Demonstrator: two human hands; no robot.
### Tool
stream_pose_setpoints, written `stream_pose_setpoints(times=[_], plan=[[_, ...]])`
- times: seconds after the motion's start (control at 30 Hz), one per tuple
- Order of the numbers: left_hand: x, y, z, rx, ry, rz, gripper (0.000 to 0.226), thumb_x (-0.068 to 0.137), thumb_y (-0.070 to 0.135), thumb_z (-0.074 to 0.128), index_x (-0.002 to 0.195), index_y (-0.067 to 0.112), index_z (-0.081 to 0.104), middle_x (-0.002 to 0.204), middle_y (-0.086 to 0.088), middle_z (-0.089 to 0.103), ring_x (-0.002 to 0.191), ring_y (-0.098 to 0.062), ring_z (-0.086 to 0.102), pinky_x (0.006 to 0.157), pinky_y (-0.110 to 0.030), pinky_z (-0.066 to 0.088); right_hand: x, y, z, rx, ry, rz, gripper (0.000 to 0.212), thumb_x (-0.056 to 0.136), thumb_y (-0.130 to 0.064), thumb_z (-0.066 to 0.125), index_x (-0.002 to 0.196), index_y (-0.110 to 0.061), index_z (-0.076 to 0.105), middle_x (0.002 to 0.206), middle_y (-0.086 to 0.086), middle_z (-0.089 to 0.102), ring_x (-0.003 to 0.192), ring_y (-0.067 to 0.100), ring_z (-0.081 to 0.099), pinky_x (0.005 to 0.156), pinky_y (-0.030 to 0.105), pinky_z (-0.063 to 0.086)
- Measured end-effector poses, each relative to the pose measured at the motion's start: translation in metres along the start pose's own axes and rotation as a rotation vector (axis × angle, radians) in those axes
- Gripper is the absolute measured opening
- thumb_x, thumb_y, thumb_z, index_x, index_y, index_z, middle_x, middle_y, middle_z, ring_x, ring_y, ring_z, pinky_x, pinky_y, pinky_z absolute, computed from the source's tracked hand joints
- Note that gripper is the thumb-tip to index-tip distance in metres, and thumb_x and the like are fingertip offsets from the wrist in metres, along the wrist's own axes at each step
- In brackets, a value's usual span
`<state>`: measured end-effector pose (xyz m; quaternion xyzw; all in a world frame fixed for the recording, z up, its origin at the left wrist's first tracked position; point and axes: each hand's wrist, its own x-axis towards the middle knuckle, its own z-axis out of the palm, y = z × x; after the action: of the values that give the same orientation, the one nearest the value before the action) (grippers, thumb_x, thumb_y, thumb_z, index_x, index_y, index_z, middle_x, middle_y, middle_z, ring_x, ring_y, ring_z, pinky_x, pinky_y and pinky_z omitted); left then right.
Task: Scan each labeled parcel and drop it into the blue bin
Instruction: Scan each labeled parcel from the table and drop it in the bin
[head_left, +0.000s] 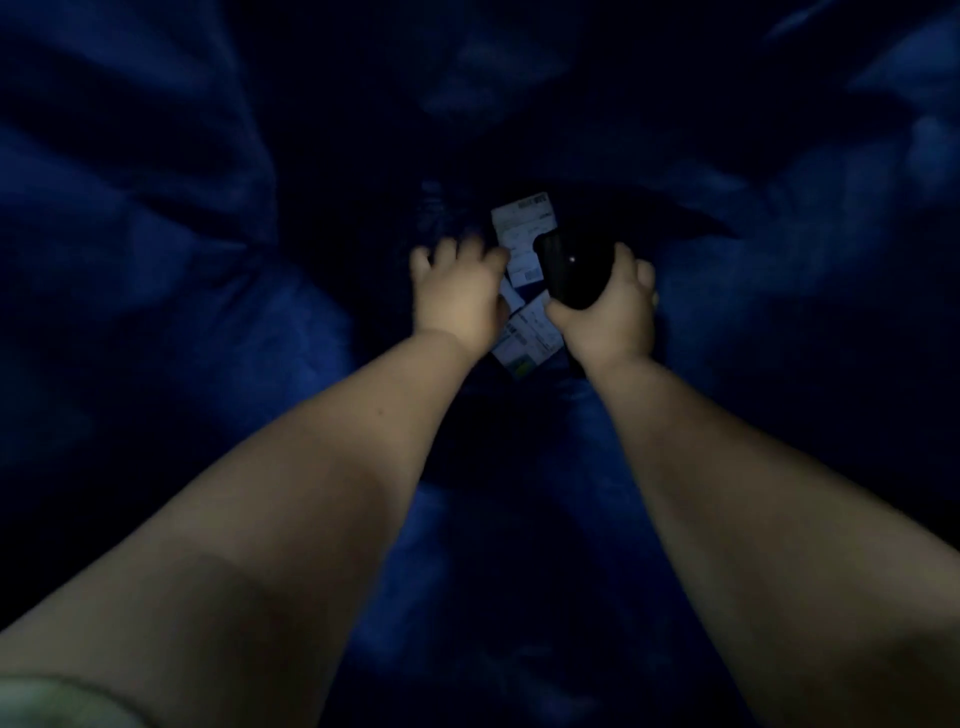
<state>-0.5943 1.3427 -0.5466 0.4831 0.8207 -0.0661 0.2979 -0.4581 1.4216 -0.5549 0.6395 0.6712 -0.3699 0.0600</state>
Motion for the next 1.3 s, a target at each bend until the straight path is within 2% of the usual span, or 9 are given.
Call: stream_pose_setpoints(times=[0.17, 0.33, 0.53, 0.73, 0.83, 0.93, 1.03, 1.17, 1.3], plan=[[-0.070, 0.010, -0.083, -0.036, 0.020, -0.042, 0.053, 0.090, 0.036, 0.059, 0.140, 0.024, 0.047, 0.137, -0.006, 0.047, 0.127, -0.030, 0.037, 0.109, -0.050, 0.025, -0.072, -0.053, -0.067, 0.040, -0.009, 0.025, 0.085, 0.070, -0.035, 0.082, 0.142, -0.015, 0.043, 0.138, 0.010, 0.042, 0.124, 0.030, 0.045, 0.094, 0.046, 0.051], [-0.155, 0.006, -0.220, -0.136, 0.172, -0.129, 0.056, 0.087, 0.038, 0.061, 0.140, 0.030, 0.047, 0.138, -0.001, 0.048, 0.129, -0.028, 0.038, 0.106, -0.047, 0.027, -0.151, -0.148, -0.171, 0.188, -0.020, -0.016, 0.060, 0.069, -0.031, 0.086, 0.120, -0.016, 0.058, 0.116, 0.001, 0.048, 0.110, 0.023, 0.055, 0.082, 0.029, 0.044], [-0.266, 0.006, -0.346, -0.238, 0.449, -0.173, 0.058, 0.082, 0.040, 0.067, 0.137, 0.032, 0.051, 0.133, 0.003, 0.053, 0.127, -0.026, 0.042, 0.106, -0.045, 0.029, -0.266, -0.217, -0.280, 0.188, 0.037, -0.185, 0.070, 0.072, -0.031, 0.085, 0.132, -0.022, 0.051, 0.122, -0.001, 0.043, 0.122, 0.024, 0.047, 0.088, 0.026, 0.035], [-0.343, 0.008, -0.439, -0.331, 0.545, -0.129, 0.055, 0.083, 0.041, 0.066, 0.136, 0.034, 0.052, 0.136, 0.002, 0.051, 0.131, -0.026, 0.037, 0.109, -0.047, 0.027, -0.348, -0.254, -0.350, 0.088, 0.135, -0.370, 0.088, 0.072, -0.032, 0.084, 0.146, -0.021, 0.040, 0.138, 0.003, 0.043, 0.132, 0.024, 0.040, 0.099, 0.034, 0.038], [-0.372, 0.011, -0.469, -0.359, 0.584, -0.131, 0.058, 0.085, 0.042, 0.066, 0.139, 0.033, 0.049, 0.138, 0.001, 0.050, 0.133, -0.027, 0.035, 0.108, -0.047, 0.028, -0.373, -0.269, -0.380, 0.053, 0.150, -0.459, 0.091, 0.070, -0.032, 0.084, 0.148, -0.020, 0.038, 0.141, 0.003, 0.043, 0.133, 0.024, 0.038, 0.106, 0.037, 0.037], [-0.403, 0.012, -0.488, -0.372, 0.644, -0.189, 0.060, 0.083, 0.040, 0.068, 0.140, 0.034, 0.048, 0.139, 0.001, 0.049, 0.132, -0.028, 0.035, 0.106, -0.047, 0.030, -0.393, -0.284, -0.406, 0.023, 0.157, -0.585, 0.084, 0.066, -0.035, 0.085, 0.140, -0.024, 0.046, 0.129, 0.002, 0.048, 0.125, 0.026, 0.043, 0.105, 0.042, 0.040], [-0.435, 0.011, -0.498, -0.416, 0.709, -0.305, 0.059, 0.082, 0.039, 0.069, 0.138, 0.036, 0.049, 0.140, 0.001, 0.049, 0.132, -0.029, 0.036, 0.104, -0.046, 0.031, -0.411, -0.299, -0.425, 0.002, 0.101, -0.717, 0.077, 0.067, -0.030, 0.084, 0.136, -0.025, 0.049, 0.118, -0.005, 0.045, 0.122, 0.024, 0.043, 0.103, 0.042, 0.040], [-0.485, 0.016, -0.495, -0.438, 0.820, -0.446, 0.059, 0.083, 0.041, 0.069, 0.139, 0.036, 0.049, 0.140, 0.004, 0.050, 0.132, -0.027, 0.037, 0.106, -0.045, 0.032, -0.434, -0.310, -0.436, 0.000, -0.016, -0.881, 0.076, 0.068, -0.030, 0.083, 0.135, -0.032, 0.048, 0.118, -0.011, 0.043, 0.121, 0.019, 0.045, 0.103, 0.044, 0.043], [-0.543, 0.029, -0.468, -0.446, 0.920, -0.667, 0.058, 0.083, 0.042, 0.069, 0.138, 0.037, 0.050, 0.137, 0.004, 0.053, 0.130, -0.028, 0.039, 0.106, -0.047, 0.037, -0.460, -0.308, -0.441, -0.090, -0.123, -1.072, 0.076, 0.072, -0.031, 0.082, 0.138, -0.033, 0.045, 0.116, -0.014, 0.039, 0.119, 0.016, 0.040, 0.101, 0.037, 0.041]])
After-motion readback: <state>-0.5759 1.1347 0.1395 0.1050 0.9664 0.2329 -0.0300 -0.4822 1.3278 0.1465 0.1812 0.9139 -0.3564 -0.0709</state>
